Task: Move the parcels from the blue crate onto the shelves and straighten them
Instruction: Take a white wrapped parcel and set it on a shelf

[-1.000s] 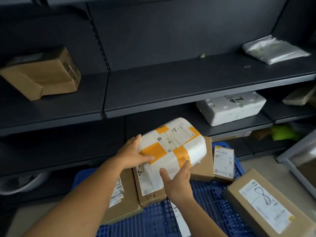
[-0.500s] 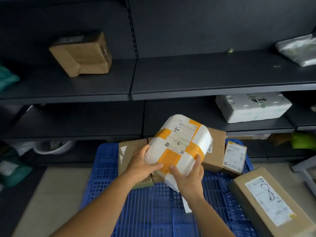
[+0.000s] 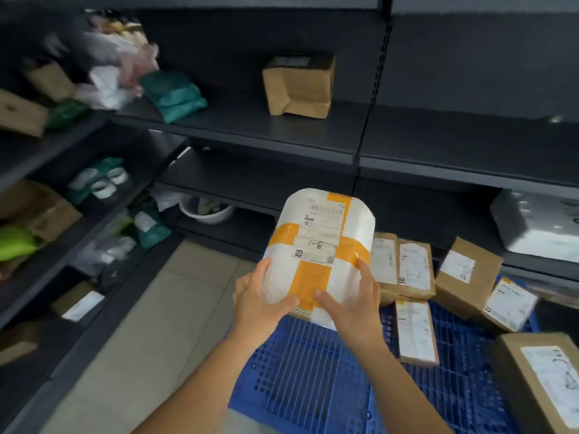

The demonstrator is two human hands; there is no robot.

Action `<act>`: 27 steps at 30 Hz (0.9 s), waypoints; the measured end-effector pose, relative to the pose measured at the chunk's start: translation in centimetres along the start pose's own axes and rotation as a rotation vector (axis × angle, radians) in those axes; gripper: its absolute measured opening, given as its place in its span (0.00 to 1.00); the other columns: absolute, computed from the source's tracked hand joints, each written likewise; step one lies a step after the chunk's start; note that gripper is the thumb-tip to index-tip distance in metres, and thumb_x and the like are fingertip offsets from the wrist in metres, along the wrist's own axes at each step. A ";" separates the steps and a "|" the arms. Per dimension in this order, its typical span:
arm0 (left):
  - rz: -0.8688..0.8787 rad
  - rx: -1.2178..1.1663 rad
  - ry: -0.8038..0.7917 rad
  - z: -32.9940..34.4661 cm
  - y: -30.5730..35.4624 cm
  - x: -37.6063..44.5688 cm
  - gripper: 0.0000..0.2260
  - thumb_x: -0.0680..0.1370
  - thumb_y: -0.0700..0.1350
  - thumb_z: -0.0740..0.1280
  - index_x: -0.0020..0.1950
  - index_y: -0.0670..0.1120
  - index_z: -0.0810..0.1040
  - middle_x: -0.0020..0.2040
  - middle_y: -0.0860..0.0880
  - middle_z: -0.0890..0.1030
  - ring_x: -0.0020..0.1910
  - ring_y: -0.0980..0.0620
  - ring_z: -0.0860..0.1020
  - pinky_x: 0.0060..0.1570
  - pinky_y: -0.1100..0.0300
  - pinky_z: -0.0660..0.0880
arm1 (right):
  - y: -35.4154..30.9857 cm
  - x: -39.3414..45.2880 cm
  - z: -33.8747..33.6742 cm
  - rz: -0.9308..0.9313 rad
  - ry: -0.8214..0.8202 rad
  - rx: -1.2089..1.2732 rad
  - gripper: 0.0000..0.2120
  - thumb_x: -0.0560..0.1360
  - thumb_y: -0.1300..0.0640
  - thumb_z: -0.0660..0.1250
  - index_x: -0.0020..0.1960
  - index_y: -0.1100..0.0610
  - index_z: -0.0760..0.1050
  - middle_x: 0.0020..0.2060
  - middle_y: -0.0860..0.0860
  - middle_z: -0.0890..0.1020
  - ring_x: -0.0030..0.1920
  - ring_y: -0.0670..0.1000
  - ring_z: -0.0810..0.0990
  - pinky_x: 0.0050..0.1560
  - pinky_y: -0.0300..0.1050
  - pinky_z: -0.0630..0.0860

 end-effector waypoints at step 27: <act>-0.418 -0.283 0.960 -35.8 -29.4 -45.8 0.38 0.68 0.51 0.75 0.74 0.60 0.59 0.63 0.50 0.61 0.66 0.46 0.63 0.63 0.50 0.68 | -9.7 -46.9 35.8 -0.489 -0.879 -0.167 0.44 0.69 0.52 0.75 0.77 0.45 0.54 0.72 0.49 0.61 0.69 0.51 0.64 0.62 0.46 0.65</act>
Point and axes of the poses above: each hand's wrist, its own x-axis towards the middle knuckle, its own z-axis out of the palm, y = z × x, the point moved 3 cm from there along x, towards the middle knuckle
